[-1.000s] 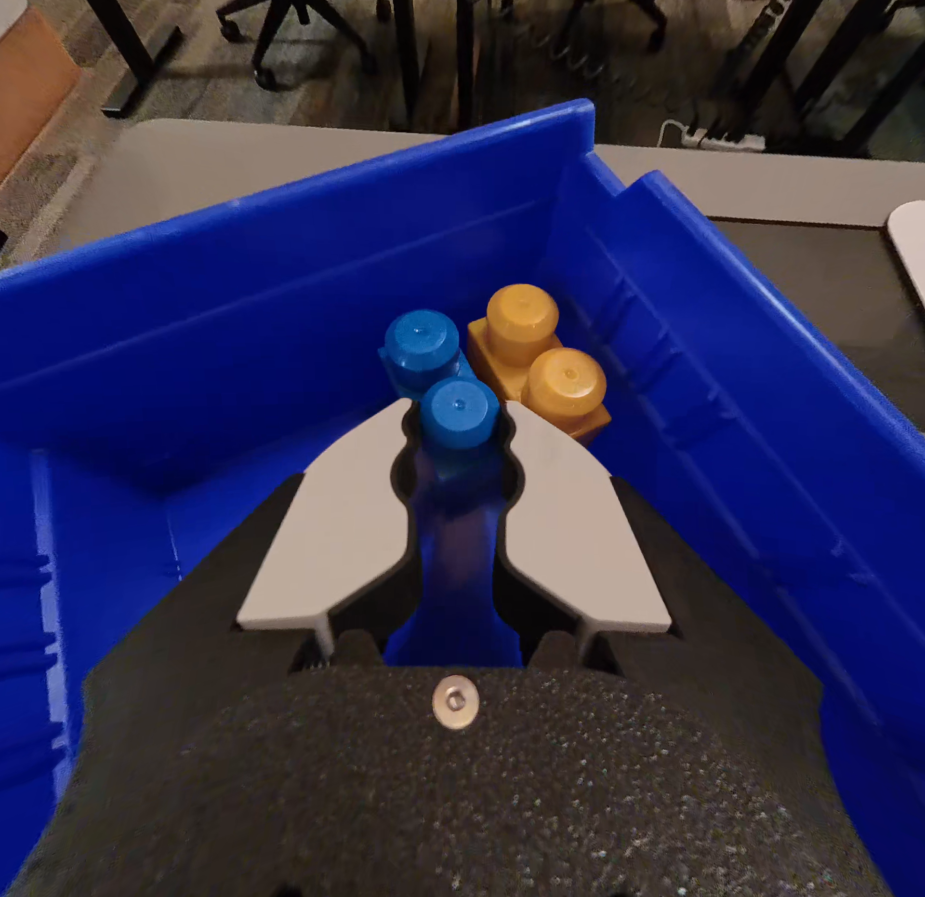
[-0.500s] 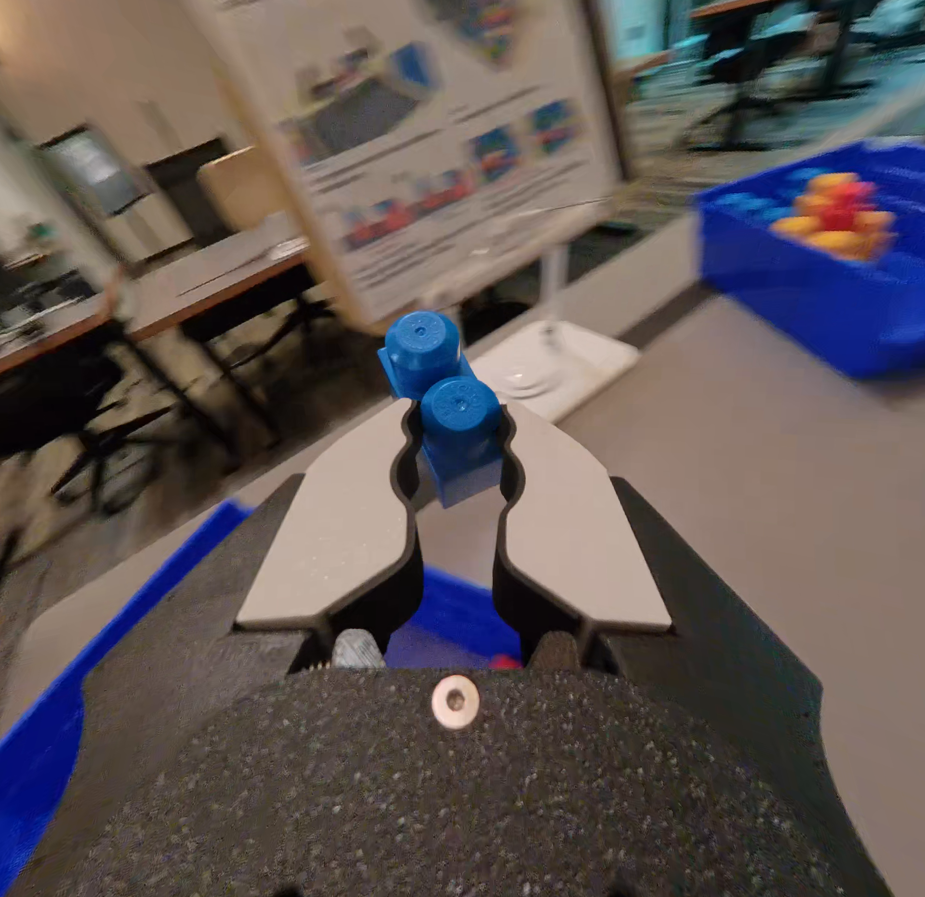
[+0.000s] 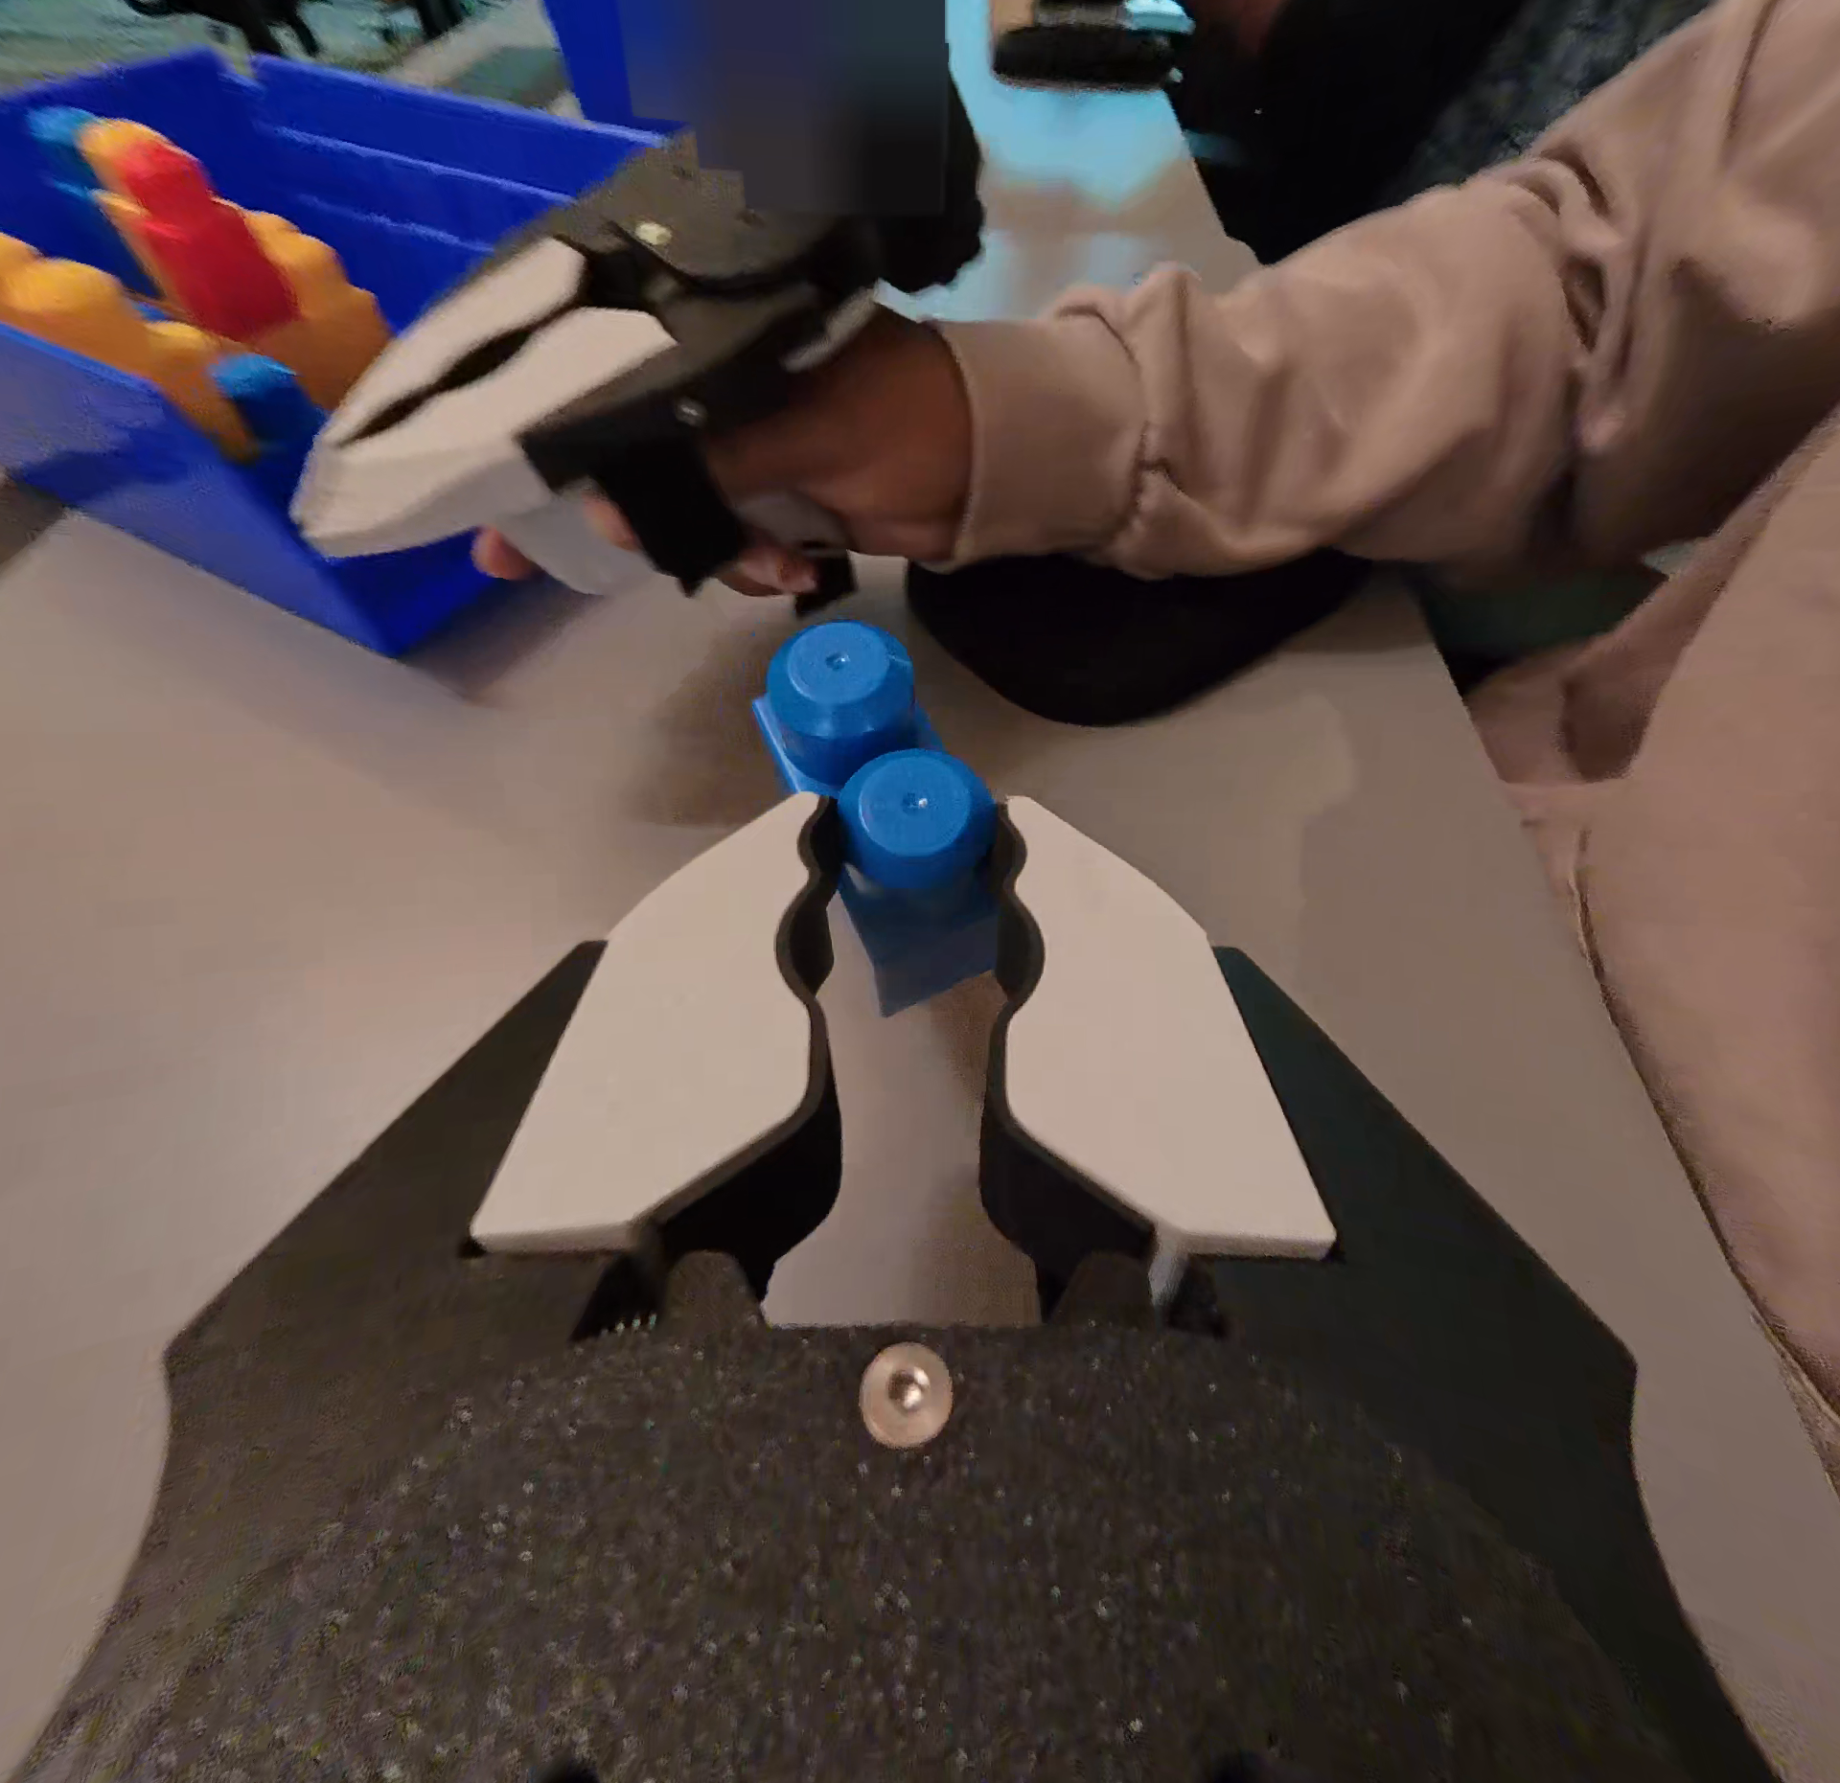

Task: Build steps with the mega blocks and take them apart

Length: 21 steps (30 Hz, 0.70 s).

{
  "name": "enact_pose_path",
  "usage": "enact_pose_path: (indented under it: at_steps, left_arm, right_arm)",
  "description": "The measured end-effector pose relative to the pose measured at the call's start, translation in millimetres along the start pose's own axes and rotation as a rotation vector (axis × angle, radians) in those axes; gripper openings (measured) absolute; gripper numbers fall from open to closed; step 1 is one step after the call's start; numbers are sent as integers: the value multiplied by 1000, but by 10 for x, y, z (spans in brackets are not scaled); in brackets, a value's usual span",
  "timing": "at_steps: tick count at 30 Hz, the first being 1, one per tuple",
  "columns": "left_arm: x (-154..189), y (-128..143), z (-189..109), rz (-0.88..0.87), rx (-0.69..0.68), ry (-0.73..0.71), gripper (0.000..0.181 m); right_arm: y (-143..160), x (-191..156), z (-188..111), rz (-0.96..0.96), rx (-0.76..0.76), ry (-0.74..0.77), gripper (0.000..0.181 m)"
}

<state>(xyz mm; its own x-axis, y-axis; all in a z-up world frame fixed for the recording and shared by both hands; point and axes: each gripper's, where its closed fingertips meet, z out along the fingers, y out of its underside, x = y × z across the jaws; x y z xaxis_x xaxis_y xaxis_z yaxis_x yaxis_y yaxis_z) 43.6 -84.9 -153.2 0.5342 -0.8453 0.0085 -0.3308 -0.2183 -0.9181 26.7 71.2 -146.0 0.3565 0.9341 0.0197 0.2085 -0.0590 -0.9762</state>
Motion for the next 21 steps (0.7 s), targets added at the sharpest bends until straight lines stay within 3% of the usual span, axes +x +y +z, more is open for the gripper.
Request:
enact_pose_path:
  at_steps: [4,11,21]
  left_arm:
    - [227,111,147,70,-32,160,29]
    - [322,268,45,129,-64,420,29]
    - [237,401,191,210,-104,433,29]
  right_arm:
    - [28,-14,16,-10,-13,0,0]
    - [55,-25,27,-12,-24,-9,0]
    - [81,-20,38,-7,-32,-13,0]
